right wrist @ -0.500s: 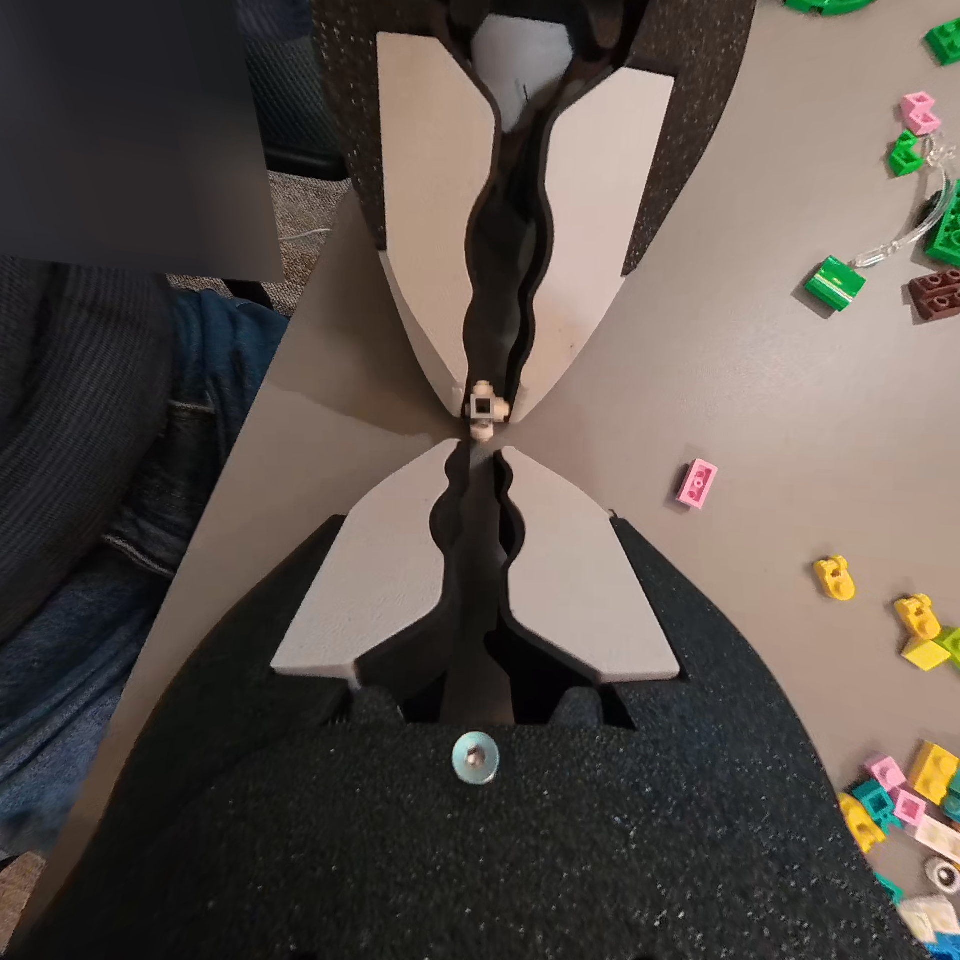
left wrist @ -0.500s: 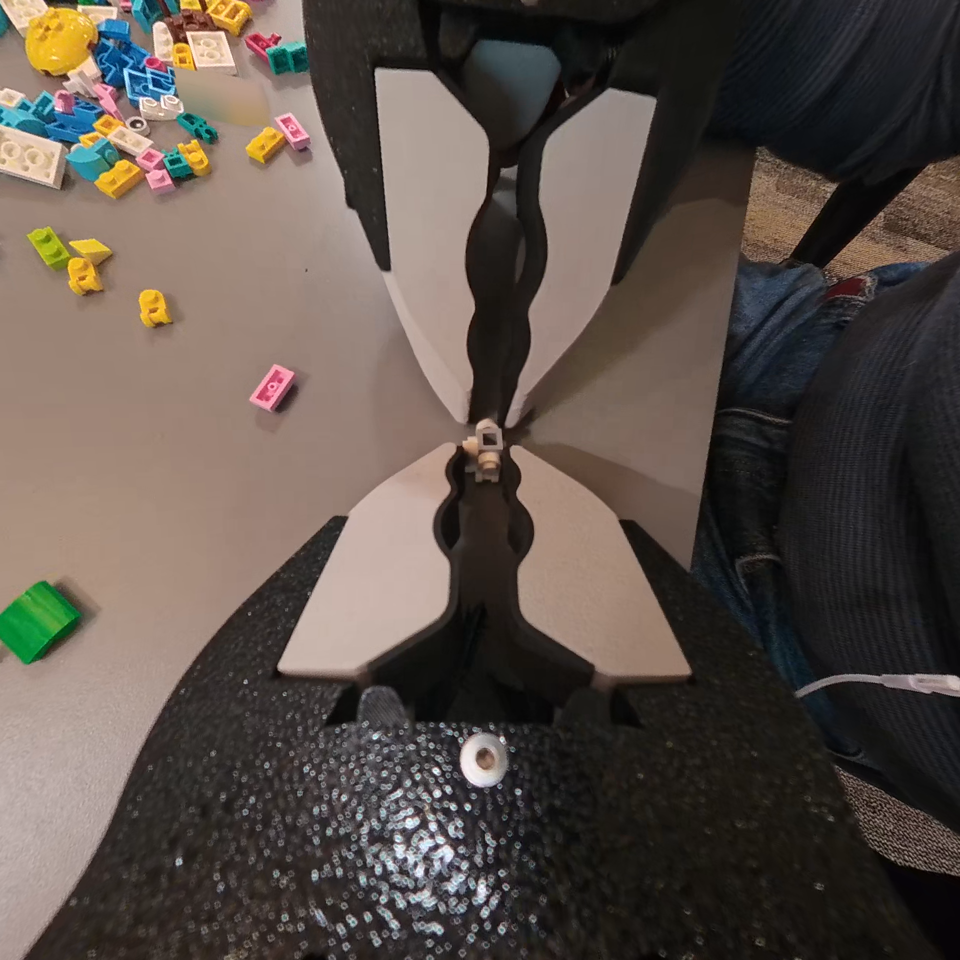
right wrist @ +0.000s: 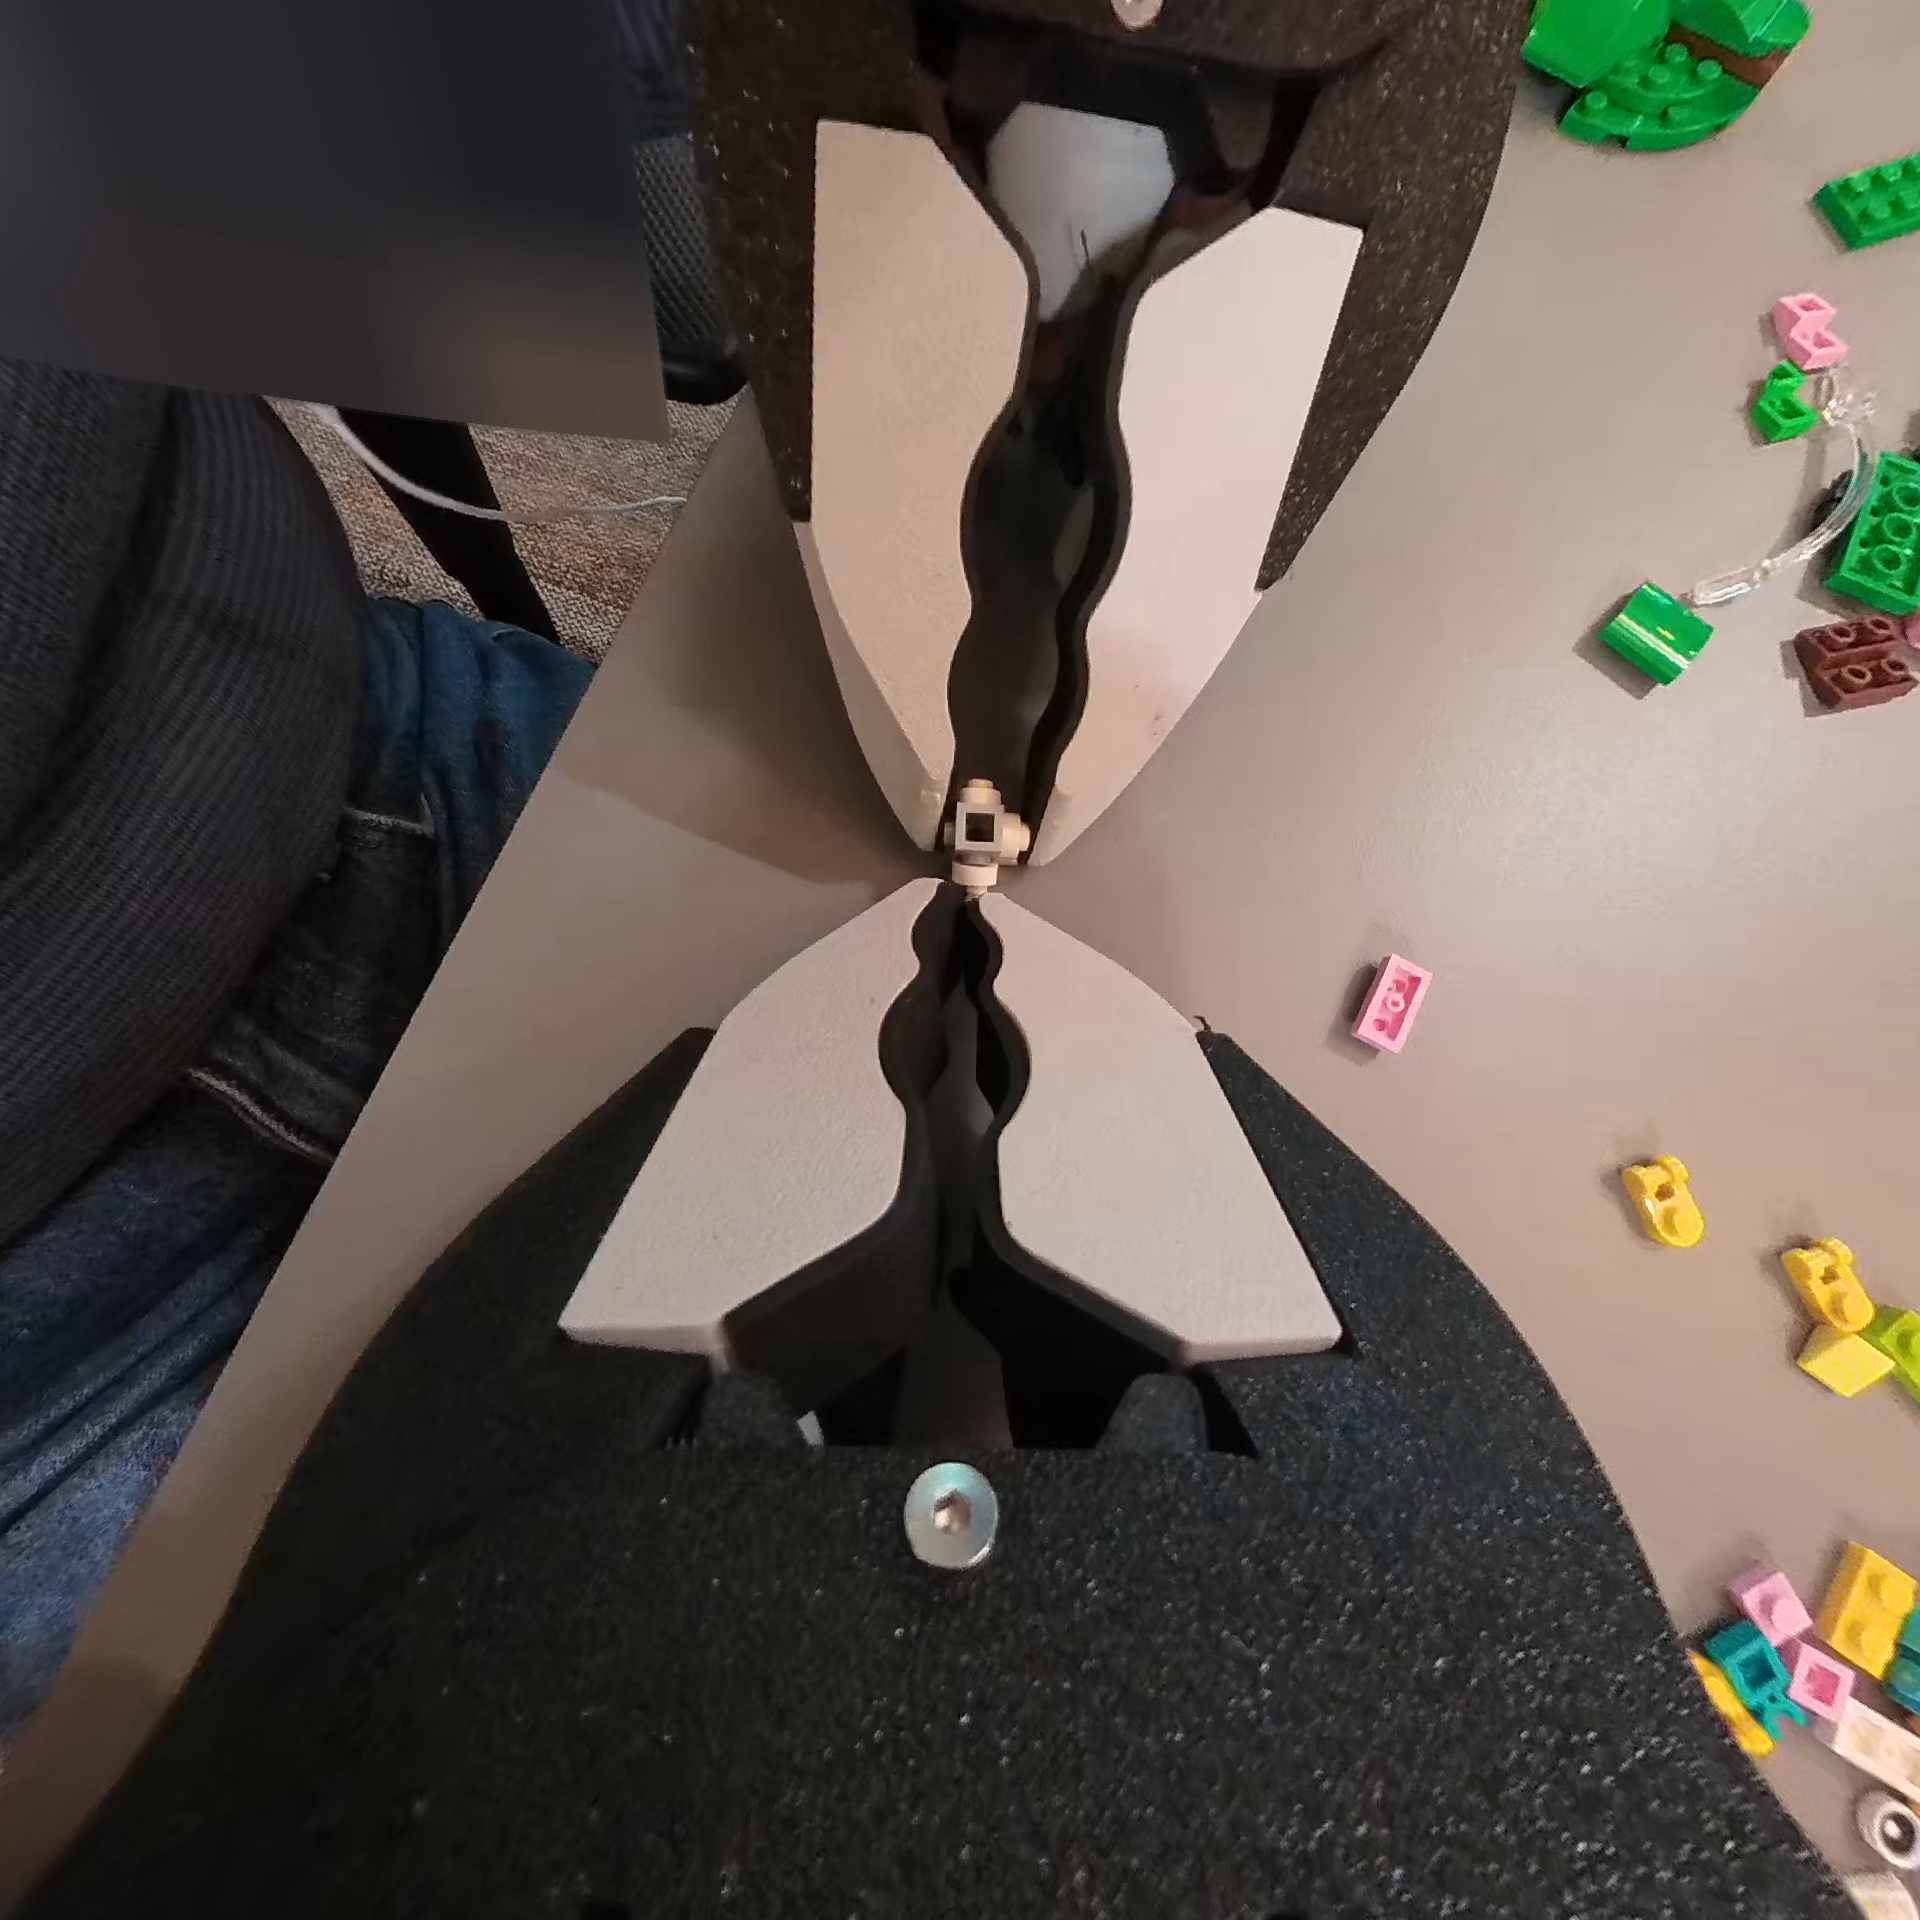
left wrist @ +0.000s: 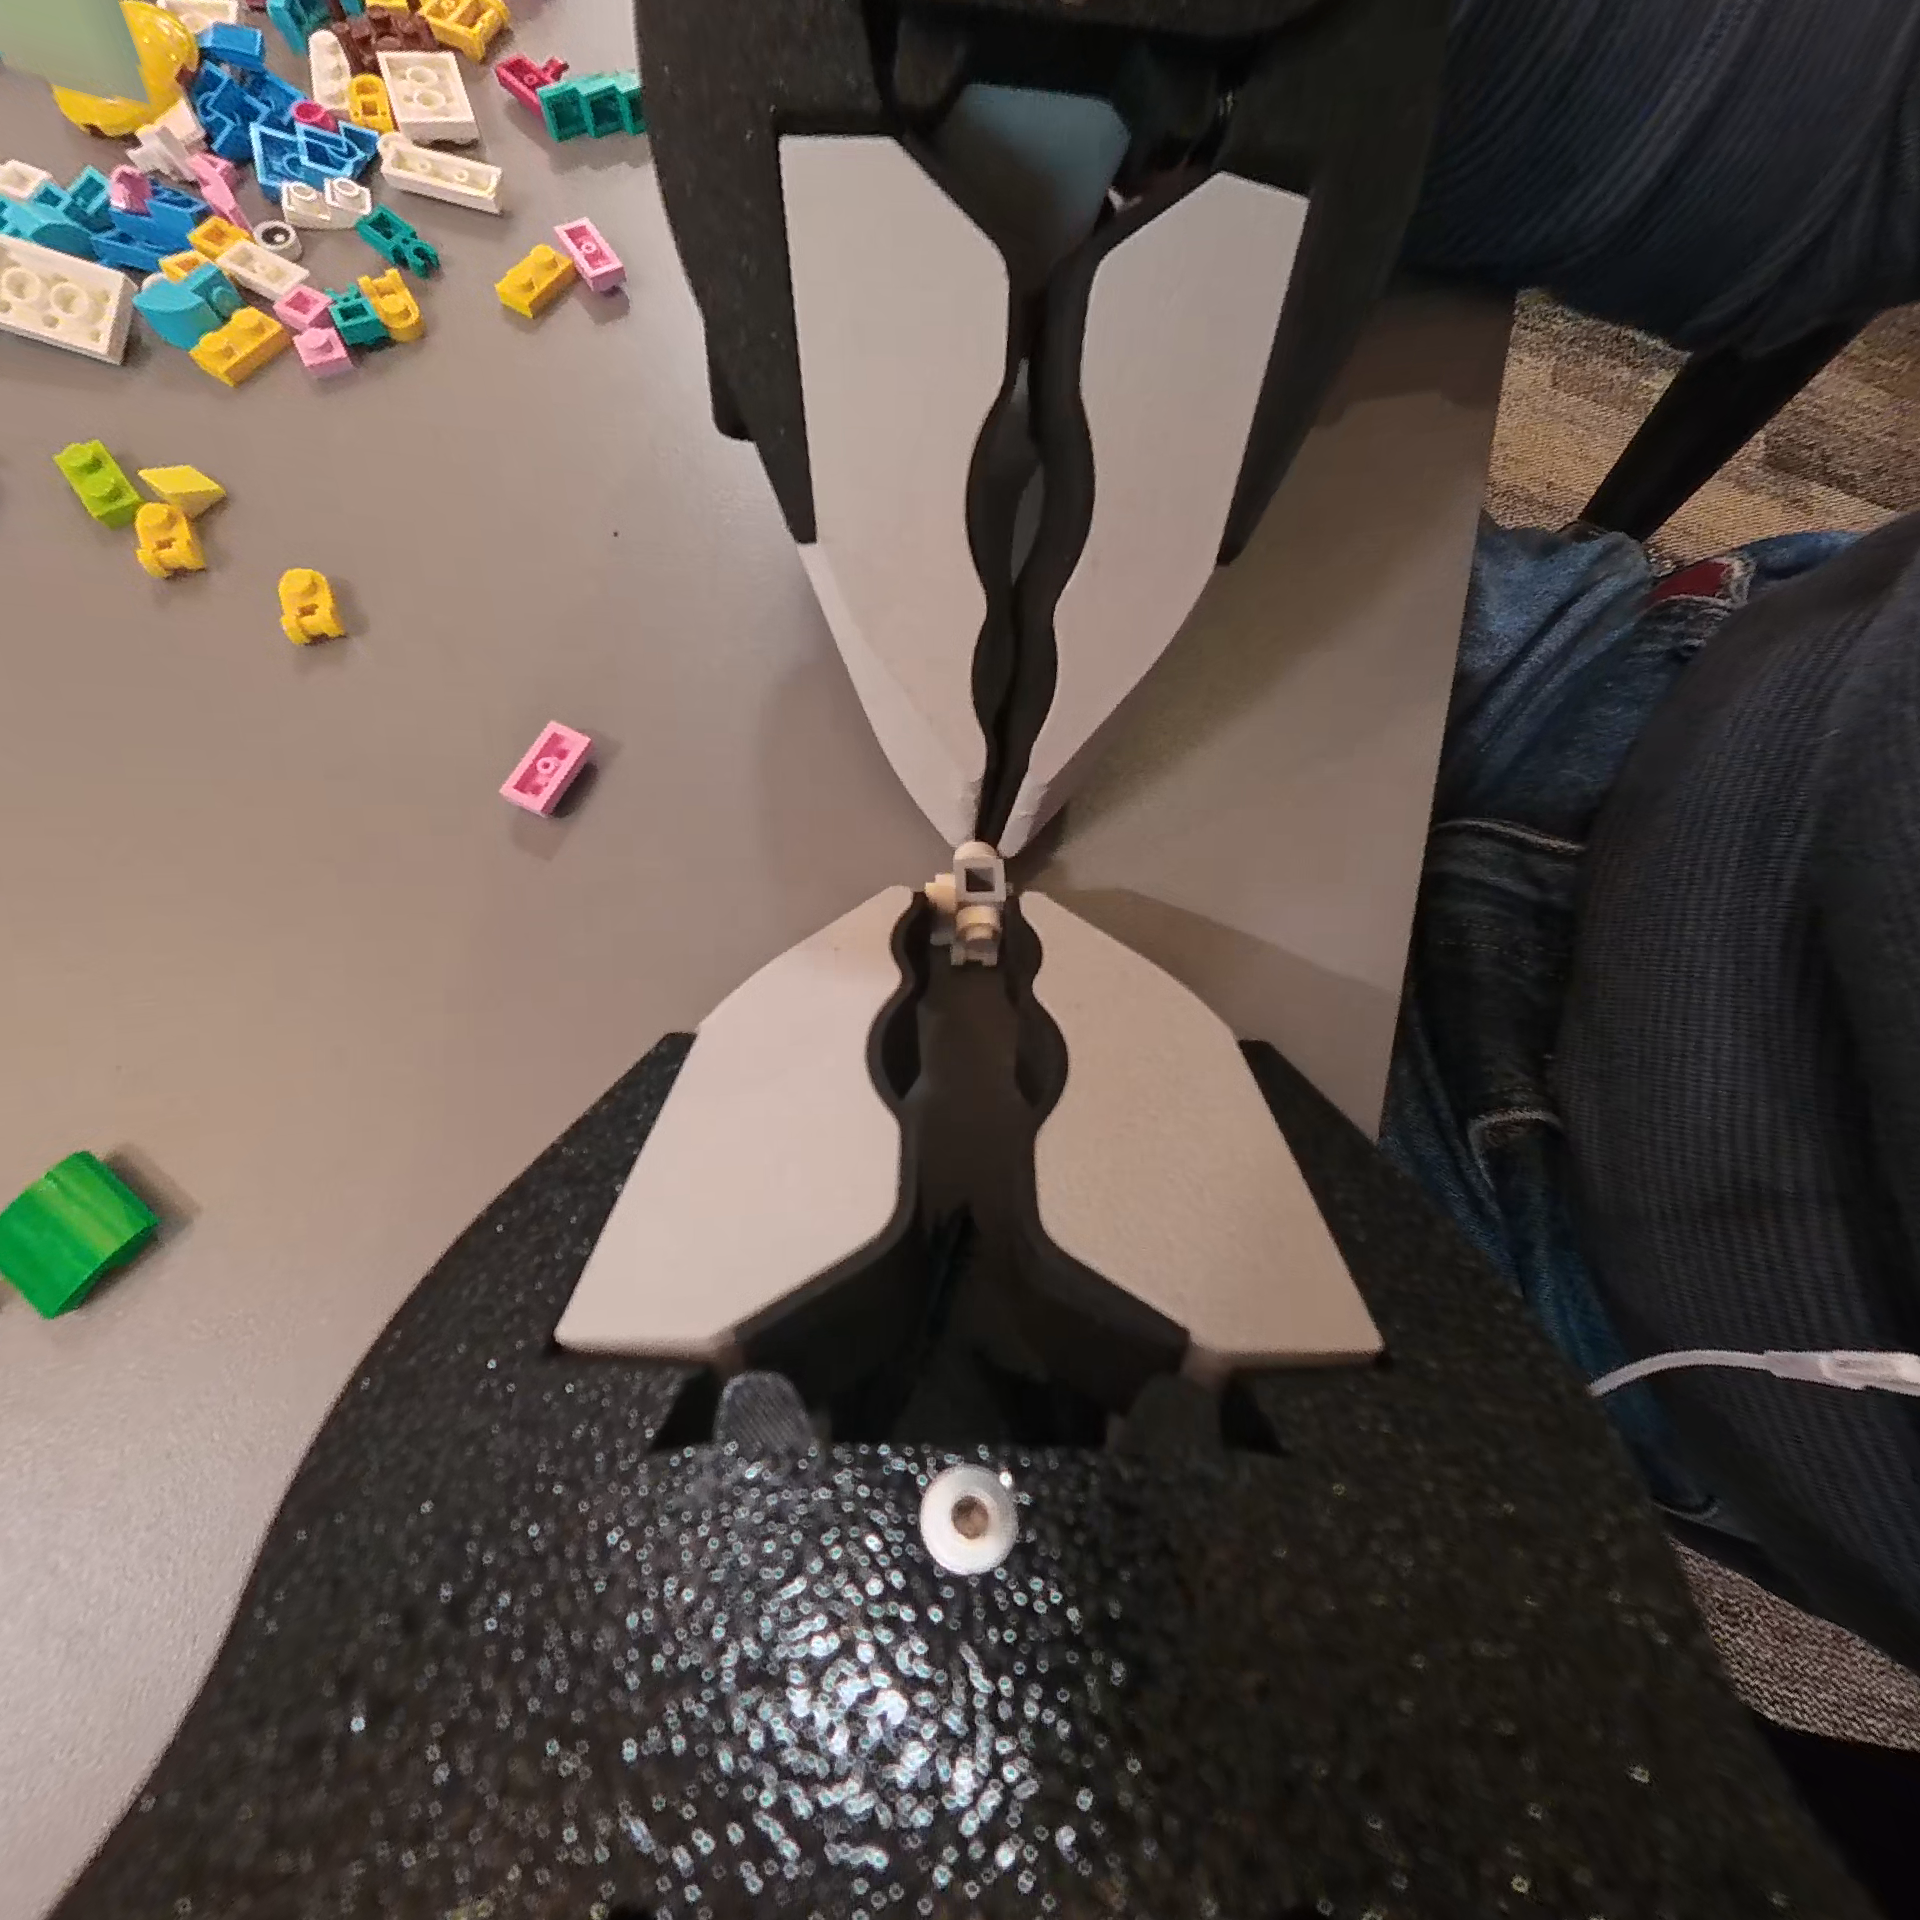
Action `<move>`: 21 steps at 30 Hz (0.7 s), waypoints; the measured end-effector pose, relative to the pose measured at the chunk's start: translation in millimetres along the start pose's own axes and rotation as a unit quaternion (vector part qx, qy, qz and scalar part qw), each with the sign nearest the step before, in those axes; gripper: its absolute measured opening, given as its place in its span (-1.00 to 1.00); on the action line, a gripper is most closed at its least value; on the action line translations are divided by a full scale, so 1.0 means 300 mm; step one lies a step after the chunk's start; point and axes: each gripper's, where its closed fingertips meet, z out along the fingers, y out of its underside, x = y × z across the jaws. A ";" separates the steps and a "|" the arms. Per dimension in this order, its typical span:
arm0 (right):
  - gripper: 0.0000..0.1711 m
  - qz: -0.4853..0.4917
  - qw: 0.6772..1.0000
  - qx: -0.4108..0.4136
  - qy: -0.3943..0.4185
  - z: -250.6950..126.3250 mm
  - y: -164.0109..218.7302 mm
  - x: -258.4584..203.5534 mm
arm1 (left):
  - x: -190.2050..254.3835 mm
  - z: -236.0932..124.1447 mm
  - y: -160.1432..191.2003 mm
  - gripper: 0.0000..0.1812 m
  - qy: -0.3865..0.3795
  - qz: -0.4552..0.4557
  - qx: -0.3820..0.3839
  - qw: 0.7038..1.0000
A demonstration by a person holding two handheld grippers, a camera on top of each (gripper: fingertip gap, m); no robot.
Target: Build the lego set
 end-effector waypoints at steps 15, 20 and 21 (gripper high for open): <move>-1.00 -0.012 0.999 -0.039 -0.017 -0.001 -0.004 0.002 | -0.001 0.002 0.004 -0.86 -0.003 0.001 -0.005 1.000; -1.00 -0.020 0.997 -0.071 -0.016 -0.001 -0.002 0.002 | -0.002 0.002 0.004 -0.86 -0.007 0.003 -0.006 1.000; -1.00 -0.022 0.997 -0.074 -0.016 -0.001 -0.001 0.003 | -0.002 0.002 0.003 -0.86 -0.007 0.004 -0.006 1.000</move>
